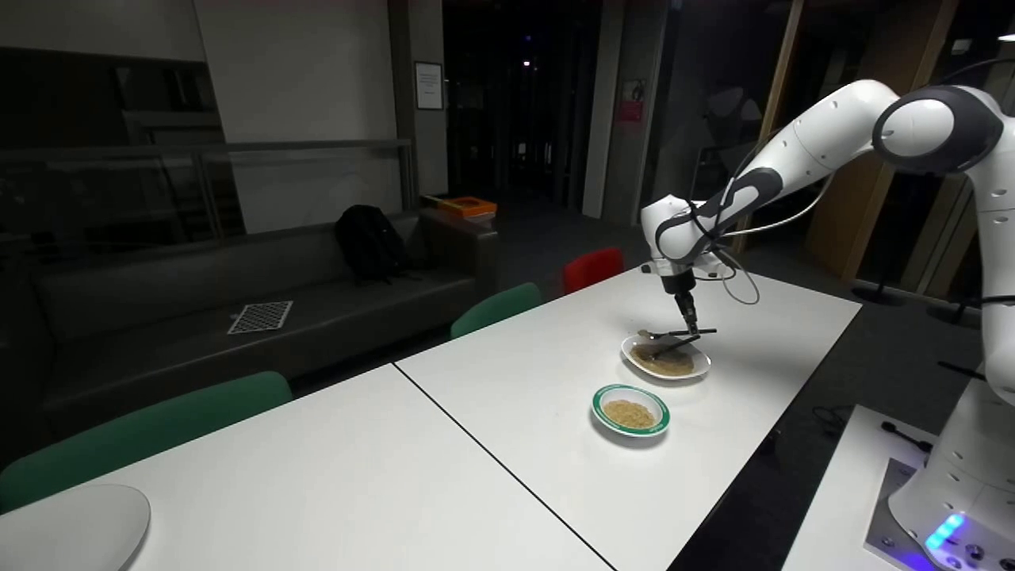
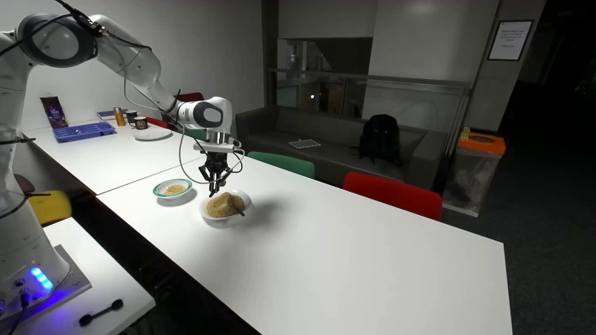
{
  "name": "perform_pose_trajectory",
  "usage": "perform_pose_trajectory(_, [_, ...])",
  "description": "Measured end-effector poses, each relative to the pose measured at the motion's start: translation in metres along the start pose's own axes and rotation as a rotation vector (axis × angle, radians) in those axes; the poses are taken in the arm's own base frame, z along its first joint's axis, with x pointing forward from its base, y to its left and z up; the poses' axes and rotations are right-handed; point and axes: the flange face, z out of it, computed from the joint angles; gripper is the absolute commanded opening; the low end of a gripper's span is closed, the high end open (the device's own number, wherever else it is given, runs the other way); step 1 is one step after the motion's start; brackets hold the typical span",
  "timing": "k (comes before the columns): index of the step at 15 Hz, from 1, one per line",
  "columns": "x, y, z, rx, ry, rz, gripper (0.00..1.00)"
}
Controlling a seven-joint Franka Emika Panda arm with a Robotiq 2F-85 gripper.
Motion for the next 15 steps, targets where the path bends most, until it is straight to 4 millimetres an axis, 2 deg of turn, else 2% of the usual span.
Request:
perform_pose_trajectory(5, [0.013, -0.013, -0.006, -0.012, 0.004, -0.032, 0.03])
perform_pose_trajectory(15, [0.046, -0.055, -0.028, -0.062, 0.011, -0.124, 0.03])
